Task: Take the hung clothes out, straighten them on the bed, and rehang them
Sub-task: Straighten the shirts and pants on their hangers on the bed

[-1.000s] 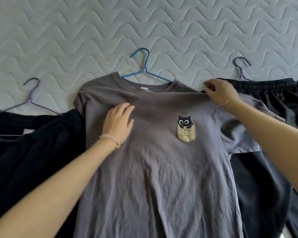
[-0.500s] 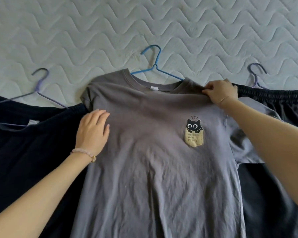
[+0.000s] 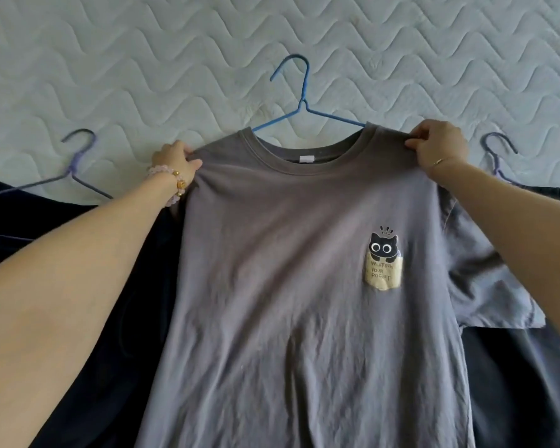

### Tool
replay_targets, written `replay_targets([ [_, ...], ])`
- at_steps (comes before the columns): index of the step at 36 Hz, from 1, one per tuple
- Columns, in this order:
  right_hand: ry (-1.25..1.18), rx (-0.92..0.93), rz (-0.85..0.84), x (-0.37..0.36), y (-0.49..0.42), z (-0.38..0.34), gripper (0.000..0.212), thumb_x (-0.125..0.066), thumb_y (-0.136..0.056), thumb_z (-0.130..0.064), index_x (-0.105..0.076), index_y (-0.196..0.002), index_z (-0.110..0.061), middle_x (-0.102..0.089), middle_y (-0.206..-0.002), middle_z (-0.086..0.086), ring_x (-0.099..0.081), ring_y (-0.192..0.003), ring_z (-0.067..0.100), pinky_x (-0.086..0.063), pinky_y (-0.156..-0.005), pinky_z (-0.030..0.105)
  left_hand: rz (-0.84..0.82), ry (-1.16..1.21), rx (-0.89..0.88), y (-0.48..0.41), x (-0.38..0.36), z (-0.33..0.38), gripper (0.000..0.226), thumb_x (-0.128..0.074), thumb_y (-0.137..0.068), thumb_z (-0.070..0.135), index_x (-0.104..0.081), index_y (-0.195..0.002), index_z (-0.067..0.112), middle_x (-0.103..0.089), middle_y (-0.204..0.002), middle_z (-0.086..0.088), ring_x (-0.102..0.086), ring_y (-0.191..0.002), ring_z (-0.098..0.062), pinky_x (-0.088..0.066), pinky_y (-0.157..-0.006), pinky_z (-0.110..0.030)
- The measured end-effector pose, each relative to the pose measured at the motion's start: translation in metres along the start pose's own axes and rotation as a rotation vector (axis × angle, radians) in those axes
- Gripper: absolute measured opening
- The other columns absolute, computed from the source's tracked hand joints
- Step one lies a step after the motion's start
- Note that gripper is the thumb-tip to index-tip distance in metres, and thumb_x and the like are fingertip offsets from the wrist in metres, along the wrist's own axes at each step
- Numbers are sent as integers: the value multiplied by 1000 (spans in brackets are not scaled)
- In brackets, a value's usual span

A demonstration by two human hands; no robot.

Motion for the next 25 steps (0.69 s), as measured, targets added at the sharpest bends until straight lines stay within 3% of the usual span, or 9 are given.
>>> replay_targets([
  [5,-8,1,23,-2,-9,6,21,-61,-90,-14,-69,-109,-8,-66,-117,20,-57,-112,37,-45,-90,38,91,153,-69,-5,4,17,27,-58,-89,15,-62,-113,3,-63,-116,-20,-58,-108,-32,-42,-90,-32],
  [9,6,14,48,-3,-21,2,24,-62,-90,-16,-70,-111,-8,-65,-119,18,-56,-114,35,-45,-91,36,196,226,-43,-16,16,29,26,-61,-87,15,-63,-111,5,-64,-116,-16,-58,-108,-30,-43,-88,-28],
  [13,131,-25,67,-16,-31,6,26,-65,-89,-24,-72,-113,-15,-55,-130,17,-47,-124,36,-42,-99,40,150,206,25,-25,2,25,28,-64,-85,19,-65,-111,10,-65,-118,-12,-59,-110,-26,-43,-94,-28],
  [18,140,-68,-61,-38,-35,20,23,-67,-88,-25,-70,-109,-19,-66,-119,17,-59,-112,37,-45,-89,36,120,202,36,-33,-5,21,26,-65,-85,17,-64,-109,8,-65,-116,-12,-60,-108,-27,-43,-92,-28],
  [23,182,-64,-104,-34,-42,16,26,-67,-87,-26,-69,-111,-19,-66,-120,17,-57,-116,36,-42,-95,35,27,267,76,-44,0,24,31,-71,-79,10,-65,-109,5,-66,-86,-1,-51,-88,-12,-41,-68,-7],
  [25,197,-49,-89,-35,-42,15,25,-64,-89,-23,-68,-113,-17,-65,-121,19,-56,-117,36,-42,-95,35,42,268,87,-44,0,24,26,-71,-78,9,-66,-103,8,-68,-100,-10,-51,-87,-12,-42,-80,-15],
])
Point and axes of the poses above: each hand's wrist, its own y-axis away from the middle knuckle, its own x-axis out of the back of the hand, z = x × y, the point moved 4 cm from there along -y, towards the middle knuckle
